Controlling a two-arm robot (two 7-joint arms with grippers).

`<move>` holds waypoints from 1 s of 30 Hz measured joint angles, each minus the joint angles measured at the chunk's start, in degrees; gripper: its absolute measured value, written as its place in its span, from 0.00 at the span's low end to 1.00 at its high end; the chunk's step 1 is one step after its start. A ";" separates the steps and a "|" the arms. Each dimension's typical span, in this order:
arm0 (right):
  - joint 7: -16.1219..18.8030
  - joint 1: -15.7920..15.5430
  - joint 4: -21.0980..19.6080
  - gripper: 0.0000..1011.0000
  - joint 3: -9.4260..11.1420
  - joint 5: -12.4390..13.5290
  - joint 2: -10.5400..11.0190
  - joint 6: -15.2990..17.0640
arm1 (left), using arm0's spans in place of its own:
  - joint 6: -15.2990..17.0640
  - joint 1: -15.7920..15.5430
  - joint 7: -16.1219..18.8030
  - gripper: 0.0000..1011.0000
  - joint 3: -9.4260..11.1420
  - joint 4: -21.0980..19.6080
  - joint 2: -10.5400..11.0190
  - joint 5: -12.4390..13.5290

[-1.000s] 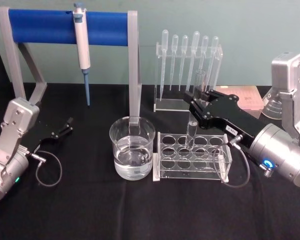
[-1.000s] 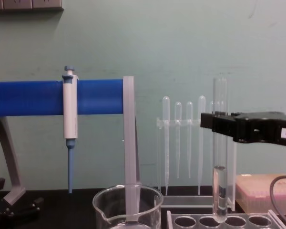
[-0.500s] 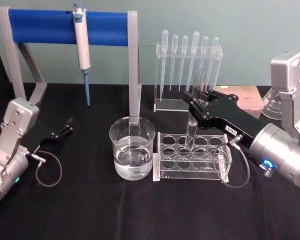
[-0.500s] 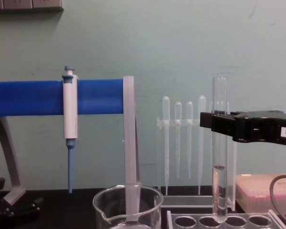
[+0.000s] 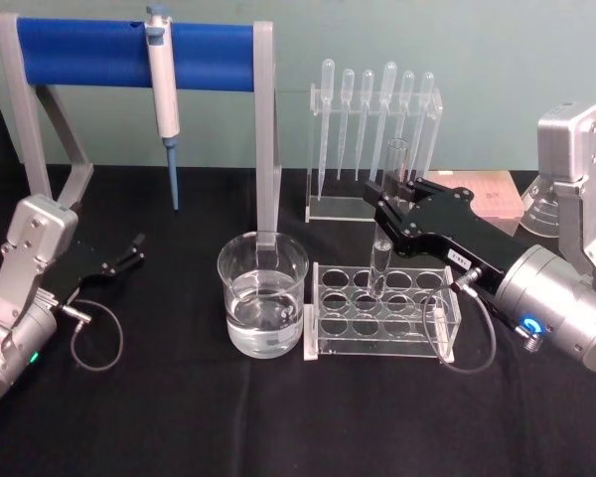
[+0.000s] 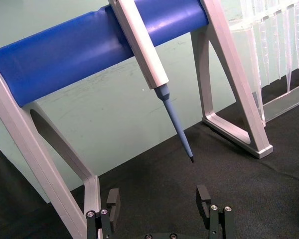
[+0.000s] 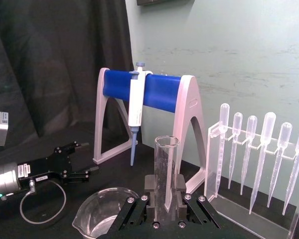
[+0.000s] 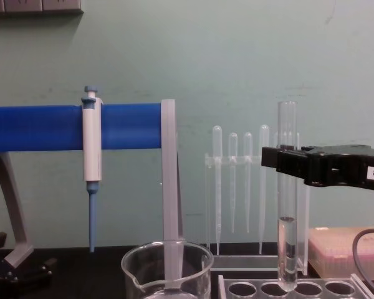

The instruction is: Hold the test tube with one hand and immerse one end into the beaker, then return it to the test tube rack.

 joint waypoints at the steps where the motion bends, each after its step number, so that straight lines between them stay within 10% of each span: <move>1: 0.00 0.00 0.00 0.22 0.00 0.00 0.00 0.00 | 0.00 0.00 0.00 0.99 0.00 0.00 0.00 0.00; 30: 0.00 0.00 0.06 0.22 0.01 -0.05 -0.03 -0.03 | 0.00 0.00 0.00 0.99 0.00 0.00 0.00 0.00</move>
